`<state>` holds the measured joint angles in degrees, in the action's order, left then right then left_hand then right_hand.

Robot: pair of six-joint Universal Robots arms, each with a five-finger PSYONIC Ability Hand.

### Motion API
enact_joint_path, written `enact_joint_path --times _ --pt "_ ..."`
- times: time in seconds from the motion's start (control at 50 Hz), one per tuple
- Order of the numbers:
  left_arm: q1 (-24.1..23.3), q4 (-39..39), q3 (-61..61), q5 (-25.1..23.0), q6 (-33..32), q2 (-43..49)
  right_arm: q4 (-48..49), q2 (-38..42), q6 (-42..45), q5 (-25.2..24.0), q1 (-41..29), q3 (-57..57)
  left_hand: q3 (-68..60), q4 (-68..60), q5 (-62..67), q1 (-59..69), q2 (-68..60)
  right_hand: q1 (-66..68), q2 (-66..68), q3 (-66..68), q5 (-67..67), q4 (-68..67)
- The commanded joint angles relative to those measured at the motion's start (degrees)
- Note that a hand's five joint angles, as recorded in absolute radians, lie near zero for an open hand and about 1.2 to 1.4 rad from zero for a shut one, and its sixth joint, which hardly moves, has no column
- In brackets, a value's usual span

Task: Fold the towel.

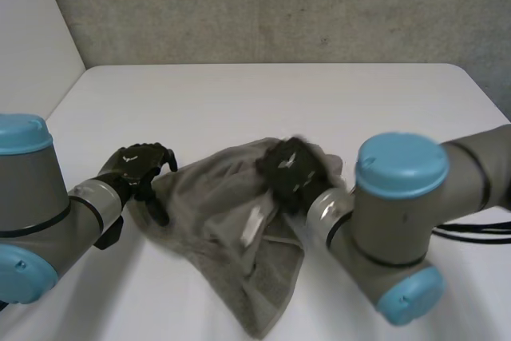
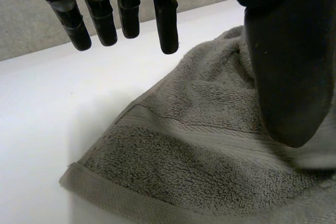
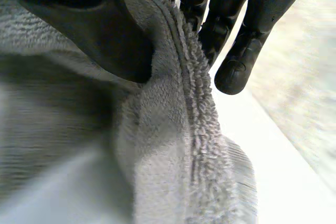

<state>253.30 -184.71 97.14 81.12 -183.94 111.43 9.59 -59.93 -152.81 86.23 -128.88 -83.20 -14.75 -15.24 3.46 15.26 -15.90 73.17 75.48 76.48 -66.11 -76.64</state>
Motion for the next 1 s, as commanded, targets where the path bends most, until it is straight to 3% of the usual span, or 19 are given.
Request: enact_joint_path --times 0.02,0.24,0.36,0.54,0.78,1.0 --pt "0.09 -1.09 0.6 -0.18 -0.01 0.63 0.34 -0.89 -2.67 6.49 6.09 1.99 2.18 2.67 -0.89 -2.69 3.33 6.83 4.52 3.52 -3.89 -3.36" --pt "-1.84 -1.09 3.06 -0.88 -0.27 -0.07 1.13 2.88 -2.23 8.94 9.34 5.23 2.69 3.18 -1.39 -3.19 3.84 6.83 4.52 3.52 -3.89 -3.36" --pt "-5.09 -1.09 4.28 -5.08 -0.27 -0.95 0.78 4.82 -1.61 13.17 14.87 9.37 2.02 2.51 -0.72 -2.52 3.17 6.83 4.52 3.52 -3.89 -3.36" --pt "-10.88 -1.01 6.66 -12.21 -0.62 -2.89 0.69 5.18 -1.7 12.91 18.93 10.61 1.17 1.66 0.12 -1.68 2.32 6.83 4.52 3.52 -3.89 -3.36" --pt "-14.85 -0.92 7.54 -12.48 -3.09 -1.13 0.43 5.09 -1.79 11.15 19.9 10.52 1.01 1.5 0.29 -1.51 2.16 5.04 2.73 1.73 -2.1 -1.57" --pt "-18.89 -0.92 9.12 -12.48 -10.03 -1.13 0.34 5.44 -1.79 10.89 19.9 10.43 1.34 1.83 -0.05 -1.85 2.49 3.87 1.55 0.55 -0.92 -0.4"
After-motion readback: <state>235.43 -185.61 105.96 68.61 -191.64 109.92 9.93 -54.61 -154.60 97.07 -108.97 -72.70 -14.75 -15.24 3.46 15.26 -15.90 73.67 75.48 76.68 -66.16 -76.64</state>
